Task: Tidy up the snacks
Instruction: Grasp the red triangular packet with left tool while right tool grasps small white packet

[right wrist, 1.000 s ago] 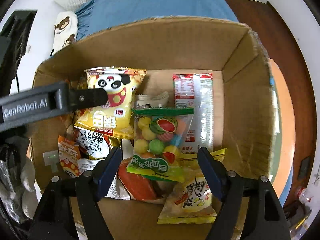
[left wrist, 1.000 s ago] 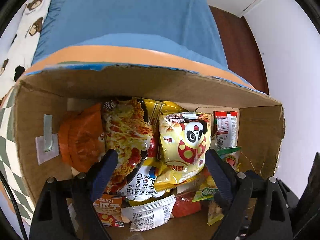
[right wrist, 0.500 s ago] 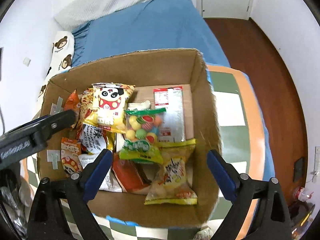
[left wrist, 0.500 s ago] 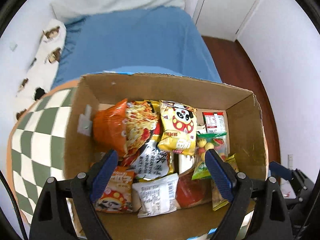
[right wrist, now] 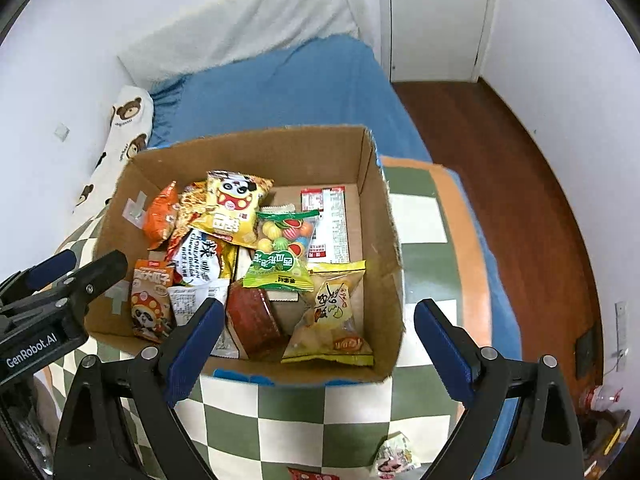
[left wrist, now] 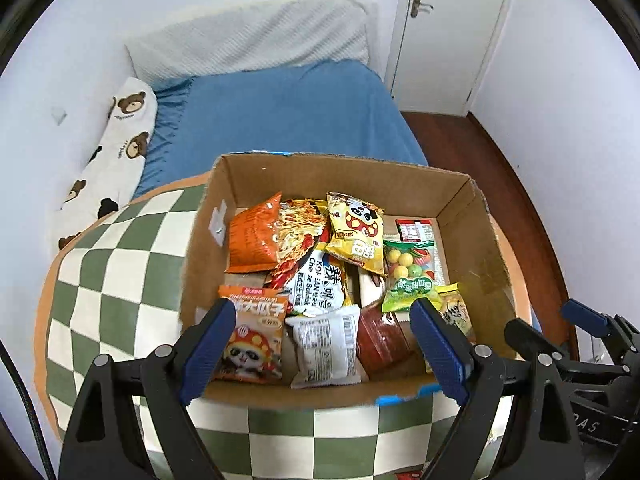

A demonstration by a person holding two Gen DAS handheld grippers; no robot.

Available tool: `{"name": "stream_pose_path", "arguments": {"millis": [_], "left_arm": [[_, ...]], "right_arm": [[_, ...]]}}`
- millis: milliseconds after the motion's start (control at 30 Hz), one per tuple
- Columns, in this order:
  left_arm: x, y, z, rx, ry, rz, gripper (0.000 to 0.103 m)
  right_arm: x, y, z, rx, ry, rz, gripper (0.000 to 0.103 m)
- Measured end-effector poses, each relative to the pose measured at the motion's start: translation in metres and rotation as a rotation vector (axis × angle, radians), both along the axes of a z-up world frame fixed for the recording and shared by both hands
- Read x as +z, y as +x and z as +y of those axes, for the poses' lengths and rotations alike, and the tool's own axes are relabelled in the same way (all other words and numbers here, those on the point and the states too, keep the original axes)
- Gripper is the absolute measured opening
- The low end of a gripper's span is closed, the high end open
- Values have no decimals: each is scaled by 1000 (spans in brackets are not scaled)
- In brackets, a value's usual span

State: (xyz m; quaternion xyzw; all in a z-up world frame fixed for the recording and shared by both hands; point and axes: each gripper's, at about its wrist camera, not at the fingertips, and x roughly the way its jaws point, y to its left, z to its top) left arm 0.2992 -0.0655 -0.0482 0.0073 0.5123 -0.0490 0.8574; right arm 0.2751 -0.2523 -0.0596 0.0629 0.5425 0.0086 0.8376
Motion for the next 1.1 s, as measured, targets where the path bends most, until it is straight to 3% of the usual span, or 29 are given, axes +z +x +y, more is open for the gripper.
{"name": "stream_pose_path", "arguments": {"millis": [367,533,733,933,1100], "left_arm": [[34,-62,5,7,-8,-86,89],[33,-85,6,11,-10,-69,89],[-12,-116,-5,-2,-1,77,89],[-92,-147,-34,-34,-92,353,89],[-159,-158,-73,-70,-190,584,89]], "right_arm": [[47,-57,8,12,18,-119,98],[55,-81,8,8,45,-130,98],[22,-109,-9,-19,93,-32,98],[-42,-148,-49,-101,130,130,98],[-80,-169,-87,-178,160,212,98]]}}
